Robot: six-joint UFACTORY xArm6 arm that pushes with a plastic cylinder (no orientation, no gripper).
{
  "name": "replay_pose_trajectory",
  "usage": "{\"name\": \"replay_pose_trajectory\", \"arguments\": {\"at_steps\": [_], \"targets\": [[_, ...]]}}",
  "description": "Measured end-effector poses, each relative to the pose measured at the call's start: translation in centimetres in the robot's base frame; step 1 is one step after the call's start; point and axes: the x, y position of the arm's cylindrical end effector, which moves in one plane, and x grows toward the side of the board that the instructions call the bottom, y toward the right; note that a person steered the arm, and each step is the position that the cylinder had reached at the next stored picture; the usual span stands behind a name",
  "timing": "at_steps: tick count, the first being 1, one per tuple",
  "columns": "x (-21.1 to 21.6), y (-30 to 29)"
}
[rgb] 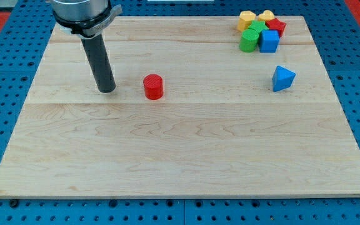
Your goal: Push the red circle towards the center right
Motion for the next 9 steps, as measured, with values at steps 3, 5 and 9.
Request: {"name": "replay_pose_trajectory", "arguments": {"at_steps": [3,5,9], "targets": [[-1.1,3.0],[0.0,7.9],[2.5,7.9]]}}
